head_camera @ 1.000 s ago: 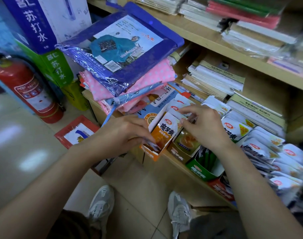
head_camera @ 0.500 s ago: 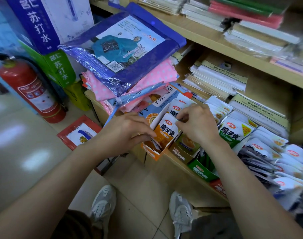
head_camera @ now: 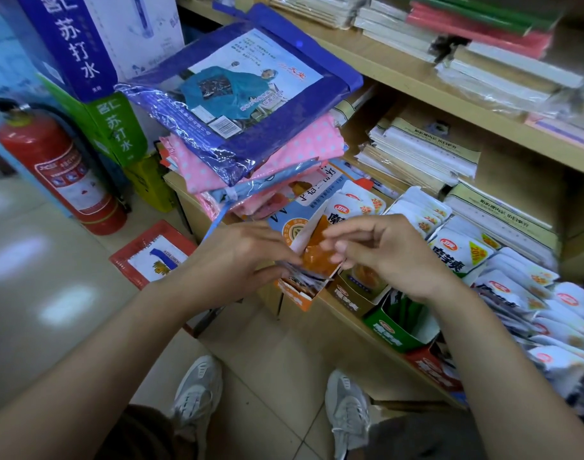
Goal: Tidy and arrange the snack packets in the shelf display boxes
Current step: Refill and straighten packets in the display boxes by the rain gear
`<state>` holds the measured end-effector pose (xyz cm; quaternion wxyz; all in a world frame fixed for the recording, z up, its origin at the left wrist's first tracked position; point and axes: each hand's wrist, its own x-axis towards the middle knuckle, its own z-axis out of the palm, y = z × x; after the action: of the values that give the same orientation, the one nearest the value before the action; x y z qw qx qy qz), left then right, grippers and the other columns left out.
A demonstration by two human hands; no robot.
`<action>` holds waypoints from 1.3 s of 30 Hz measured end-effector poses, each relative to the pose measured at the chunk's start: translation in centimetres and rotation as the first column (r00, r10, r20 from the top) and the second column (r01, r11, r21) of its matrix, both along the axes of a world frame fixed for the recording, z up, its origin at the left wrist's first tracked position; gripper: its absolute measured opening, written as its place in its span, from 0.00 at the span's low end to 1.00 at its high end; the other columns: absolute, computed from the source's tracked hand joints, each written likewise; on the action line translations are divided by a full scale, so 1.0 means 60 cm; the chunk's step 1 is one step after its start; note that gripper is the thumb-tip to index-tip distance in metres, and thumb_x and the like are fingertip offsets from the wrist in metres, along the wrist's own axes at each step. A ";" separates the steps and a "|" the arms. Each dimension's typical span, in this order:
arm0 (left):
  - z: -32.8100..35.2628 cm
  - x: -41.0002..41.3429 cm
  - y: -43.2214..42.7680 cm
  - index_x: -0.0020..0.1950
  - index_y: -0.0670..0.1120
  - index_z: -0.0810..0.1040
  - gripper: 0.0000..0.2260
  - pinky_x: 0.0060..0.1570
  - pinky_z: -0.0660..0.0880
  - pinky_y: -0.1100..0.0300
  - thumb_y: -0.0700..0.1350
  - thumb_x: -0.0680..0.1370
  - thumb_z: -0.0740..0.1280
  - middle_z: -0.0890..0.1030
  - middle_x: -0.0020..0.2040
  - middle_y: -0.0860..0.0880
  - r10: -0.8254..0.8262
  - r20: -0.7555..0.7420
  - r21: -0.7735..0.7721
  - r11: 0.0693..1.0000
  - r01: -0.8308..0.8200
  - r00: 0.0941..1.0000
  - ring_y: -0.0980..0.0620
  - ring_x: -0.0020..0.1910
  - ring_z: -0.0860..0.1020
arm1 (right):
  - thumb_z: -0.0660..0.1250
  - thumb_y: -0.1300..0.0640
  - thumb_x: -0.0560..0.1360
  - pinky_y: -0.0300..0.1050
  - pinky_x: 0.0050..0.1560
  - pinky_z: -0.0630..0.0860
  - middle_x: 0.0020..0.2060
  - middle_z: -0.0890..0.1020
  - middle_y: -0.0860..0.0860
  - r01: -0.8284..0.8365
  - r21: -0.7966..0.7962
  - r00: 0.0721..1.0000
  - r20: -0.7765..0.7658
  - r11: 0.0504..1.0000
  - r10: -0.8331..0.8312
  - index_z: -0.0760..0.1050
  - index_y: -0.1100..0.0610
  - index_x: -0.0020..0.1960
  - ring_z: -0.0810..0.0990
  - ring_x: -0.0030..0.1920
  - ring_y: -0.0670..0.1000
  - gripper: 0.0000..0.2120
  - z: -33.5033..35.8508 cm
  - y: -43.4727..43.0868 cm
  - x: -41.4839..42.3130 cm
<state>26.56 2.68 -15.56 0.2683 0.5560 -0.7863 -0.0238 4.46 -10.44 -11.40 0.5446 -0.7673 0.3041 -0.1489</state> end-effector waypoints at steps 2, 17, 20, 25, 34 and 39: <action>0.000 0.004 0.003 0.53 0.52 0.86 0.06 0.43 0.78 0.54 0.46 0.76 0.74 0.84 0.48 0.55 -0.032 -0.028 0.008 0.999 0.033 0.999 0.53 0.48 0.81 | 0.70 0.66 0.77 0.46 0.47 0.82 0.48 0.86 0.47 0.184 -0.270 0.982 0.006 0.945 -0.190 0.83 0.54 0.55 0.84 0.46 0.49 0.11 -0.014 -0.016 -0.006; 0.007 0.007 0.007 0.51 0.54 0.85 0.07 0.40 0.80 0.55 0.45 0.75 0.77 0.84 0.48 0.57 0.006 -0.065 0.069 0.998 -0.001 0.998 0.57 0.47 0.82 | 0.76 0.58 0.71 0.55 0.57 0.73 0.52 0.82 0.55 0.156 -0.828 0.875 -0.137 0.539 -0.464 0.82 0.57 0.60 0.72 0.56 0.60 0.17 -0.057 -0.054 0.023; 0.003 0.007 0.006 0.51 0.55 0.84 0.06 0.39 0.80 0.52 0.47 0.76 0.76 0.84 0.48 0.57 0.023 -0.079 0.055 0.998 -0.018 0.997 0.56 0.47 0.81 | 0.78 0.61 0.69 0.51 0.53 0.73 0.47 0.80 0.54 0.168 -0.842 0.885 -0.101 0.512 -0.455 0.82 0.56 0.48 0.73 0.55 0.59 0.10 -0.053 -0.054 0.026; -0.003 0.005 0.004 0.51 0.52 0.85 0.05 0.40 0.80 0.49 0.47 0.76 0.76 0.83 0.56 0.55 0.046 -0.051 -0.024 0.999 -0.047 0.998 0.53 0.54 0.80 | 0.77 0.58 0.72 0.40 0.44 0.75 0.42 0.80 0.48 0.234 -0.656 0.937 -0.044 0.718 -0.345 0.79 0.48 0.42 0.78 0.45 0.45 0.08 -0.030 -0.036 0.012; 0.007 -0.021 0.005 0.59 0.46 0.78 0.14 0.41 0.80 0.57 0.46 0.75 0.74 0.84 0.53 0.57 0.038 -0.072 -0.019 0.999 -0.039 0.997 0.57 0.51 0.82 | 0.75 0.65 0.72 0.41 0.43 0.81 0.41 0.87 0.52 -0.039 -0.021 0.999 0.035 0.999 0.040 0.84 0.59 0.49 0.84 0.39 0.46 0.07 0.005 0.011 -0.005; 0.003 -0.011 0.002 0.58 0.52 0.84 0.09 0.43 0.71 0.69 0.48 0.80 0.69 0.82 0.51 0.55 -0.007 0.007 -0.007 1.000 0.007 1.000 0.57 0.50 0.80 | 0.79 0.52 0.70 0.49 0.46 0.77 0.44 0.82 0.50 0.321 -0.619 0.909 -0.011 0.717 -0.417 0.83 0.54 0.54 0.79 0.45 0.48 0.14 -0.025 -0.044 -0.008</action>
<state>25.92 2.81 -15.41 0.2672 0.5525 -0.7893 -0.0199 3.95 -13.05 -12.90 0.2059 -0.8326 0.4275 -0.2858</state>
